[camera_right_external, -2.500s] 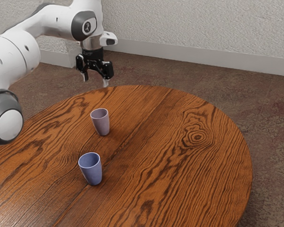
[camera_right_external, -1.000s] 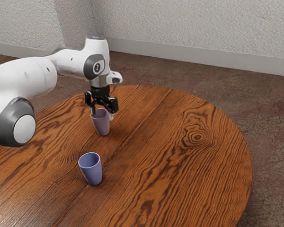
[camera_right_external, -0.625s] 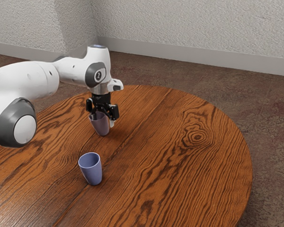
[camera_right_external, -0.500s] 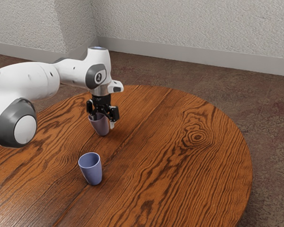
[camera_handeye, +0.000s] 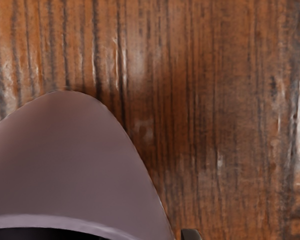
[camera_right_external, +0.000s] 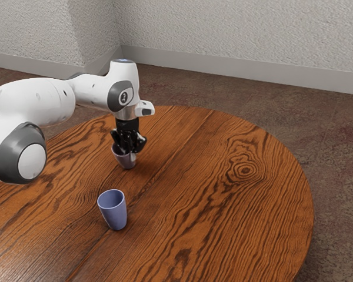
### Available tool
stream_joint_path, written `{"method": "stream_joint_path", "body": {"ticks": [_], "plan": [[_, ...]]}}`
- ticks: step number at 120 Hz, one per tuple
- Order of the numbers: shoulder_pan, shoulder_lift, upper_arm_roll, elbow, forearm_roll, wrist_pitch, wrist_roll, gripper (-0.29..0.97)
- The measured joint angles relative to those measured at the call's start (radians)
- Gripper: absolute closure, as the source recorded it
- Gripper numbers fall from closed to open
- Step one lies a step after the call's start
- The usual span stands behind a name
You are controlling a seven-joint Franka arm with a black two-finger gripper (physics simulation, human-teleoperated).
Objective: Place the left cup onto the right cup
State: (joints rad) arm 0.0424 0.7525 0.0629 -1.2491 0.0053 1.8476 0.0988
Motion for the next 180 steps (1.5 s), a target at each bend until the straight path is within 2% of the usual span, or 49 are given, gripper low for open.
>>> {"method": "stream_joint_path", "body": {"ticks": [40, 91, 131, 180], "plan": [[-0.002, -0.019, 0.009, 0.008, 0.018, -0.007, -0.005, 0.75], [-0.031, -0.113, 0.034, -0.002, 0.052, -0.041, -0.007, 0.78], [-0.088, -0.255, 0.037, -0.097, 0.074, -0.055, -0.012, 0.78], [-0.150, -0.364, 0.035, -0.213, 0.075, -0.058, -0.020, 0.78]]}}
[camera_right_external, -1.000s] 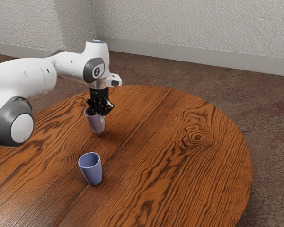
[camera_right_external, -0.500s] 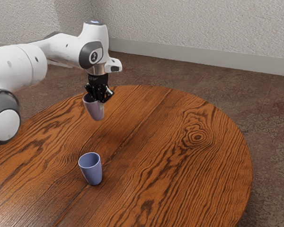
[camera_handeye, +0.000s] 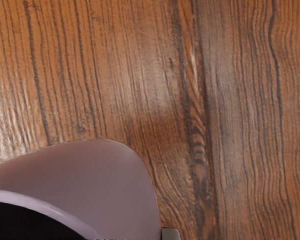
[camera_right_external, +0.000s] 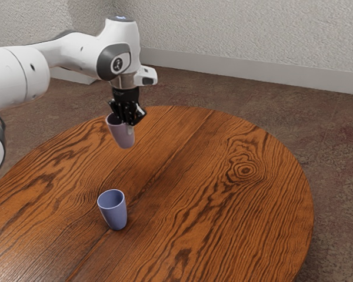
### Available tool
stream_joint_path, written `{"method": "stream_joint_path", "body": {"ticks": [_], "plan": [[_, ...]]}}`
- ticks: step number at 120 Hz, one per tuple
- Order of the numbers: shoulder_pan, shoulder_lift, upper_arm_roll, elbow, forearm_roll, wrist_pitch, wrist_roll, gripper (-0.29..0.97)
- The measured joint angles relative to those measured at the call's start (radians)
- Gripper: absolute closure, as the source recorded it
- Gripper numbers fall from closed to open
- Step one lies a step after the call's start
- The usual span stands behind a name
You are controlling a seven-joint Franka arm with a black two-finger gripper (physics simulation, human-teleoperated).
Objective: Place the left cup onto the right cup
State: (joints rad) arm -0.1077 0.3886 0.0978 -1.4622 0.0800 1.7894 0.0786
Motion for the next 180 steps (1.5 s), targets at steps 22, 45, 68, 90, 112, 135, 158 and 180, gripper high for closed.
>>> {"method": "stream_joint_path", "body": {"ticks": [22, 45, 68, 90, 112, 135, 158, 180], "plan": [[-0.023, -0.078, 0.000, -0.092, 0.000, 0.000, -0.018, 0.78], [-0.050, -0.162, 0.000, -0.190, 0.001, 0.001, -0.045, 0.78], [-0.057, -0.245, -0.001, -0.289, 0.001, 0.002, -0.075, 0.78], [-0.069, -0.328, -0.002, -0.369, 0.001, 0.001, -0.102, 0.78], [-0.073, -0.407, -0.002, -0.431, 0.001, -0.003, -0.127, 0.78], [-0.080, -0.450, -0.005, -0.459, 0.001, -0.017, -0.146, 0.78], [-0.100, -0.463, -0.007, -0.493, 0.000, -0.022, -0.163, 0.78], [-0.116, -0.463, -0.008, -0.535, -0.001, -0.020, -0.183, 0.78]]}}
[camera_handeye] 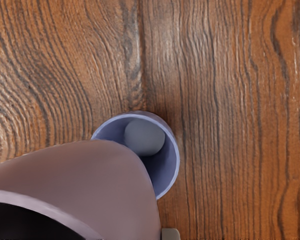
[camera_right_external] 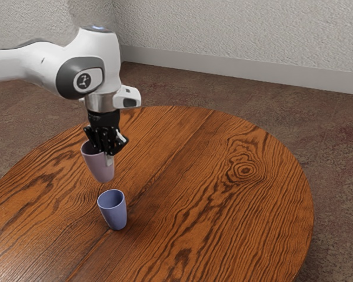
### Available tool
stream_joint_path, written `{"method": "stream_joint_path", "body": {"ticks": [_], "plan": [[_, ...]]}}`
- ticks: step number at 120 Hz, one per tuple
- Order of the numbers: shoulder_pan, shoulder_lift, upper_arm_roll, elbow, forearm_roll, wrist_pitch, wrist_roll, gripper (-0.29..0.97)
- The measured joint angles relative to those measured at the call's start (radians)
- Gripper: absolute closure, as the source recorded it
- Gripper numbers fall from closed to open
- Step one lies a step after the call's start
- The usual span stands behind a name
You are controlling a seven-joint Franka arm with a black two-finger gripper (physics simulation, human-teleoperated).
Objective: Place the left cup onto the right cup
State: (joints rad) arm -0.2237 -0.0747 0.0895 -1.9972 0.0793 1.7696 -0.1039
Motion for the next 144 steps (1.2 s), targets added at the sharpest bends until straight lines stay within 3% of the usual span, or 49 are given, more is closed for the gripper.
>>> {"method": "stream_joint_path", "body": {"ticks": [144], "plan": [[0.003, 0.031, 0.000, -0.094, -0.006, 0.109, -0.051, 0.78]]}}
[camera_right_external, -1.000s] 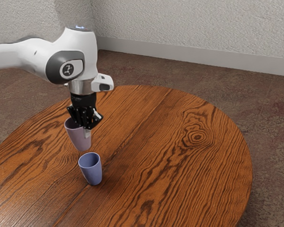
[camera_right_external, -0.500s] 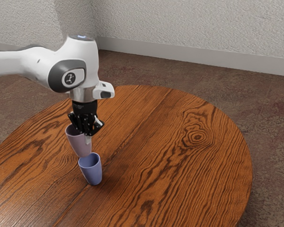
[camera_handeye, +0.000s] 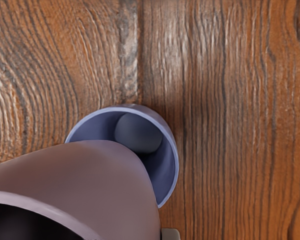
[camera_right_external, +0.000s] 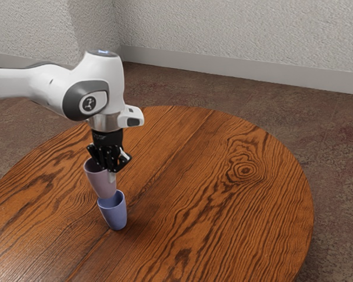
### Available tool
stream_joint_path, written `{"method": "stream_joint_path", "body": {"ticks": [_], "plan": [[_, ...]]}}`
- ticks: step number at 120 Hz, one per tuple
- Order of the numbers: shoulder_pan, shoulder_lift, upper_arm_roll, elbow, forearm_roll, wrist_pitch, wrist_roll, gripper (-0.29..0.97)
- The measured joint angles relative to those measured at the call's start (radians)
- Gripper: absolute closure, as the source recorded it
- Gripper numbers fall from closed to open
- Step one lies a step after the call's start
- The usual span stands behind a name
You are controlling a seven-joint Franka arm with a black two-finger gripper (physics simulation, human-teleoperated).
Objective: Place the left cup onto the right cup
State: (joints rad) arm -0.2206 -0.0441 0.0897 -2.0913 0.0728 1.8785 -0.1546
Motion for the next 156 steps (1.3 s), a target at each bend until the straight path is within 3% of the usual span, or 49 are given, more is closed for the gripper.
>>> {"method": "stream_joint_path", "body": {"ticks": [97, 127, 156], "plan": [[0.003, 0.043, 0.007, 0.001, -0.005, 0.047, -0.008, 0.78], [0.013, 0.043, -0.001, 0.000, -0.012, 0.048, -0.007, 0.30], [0.015, 0.043, -0.001, 0.000, -0.013, 0.048, -0.008, 0.10]]}}
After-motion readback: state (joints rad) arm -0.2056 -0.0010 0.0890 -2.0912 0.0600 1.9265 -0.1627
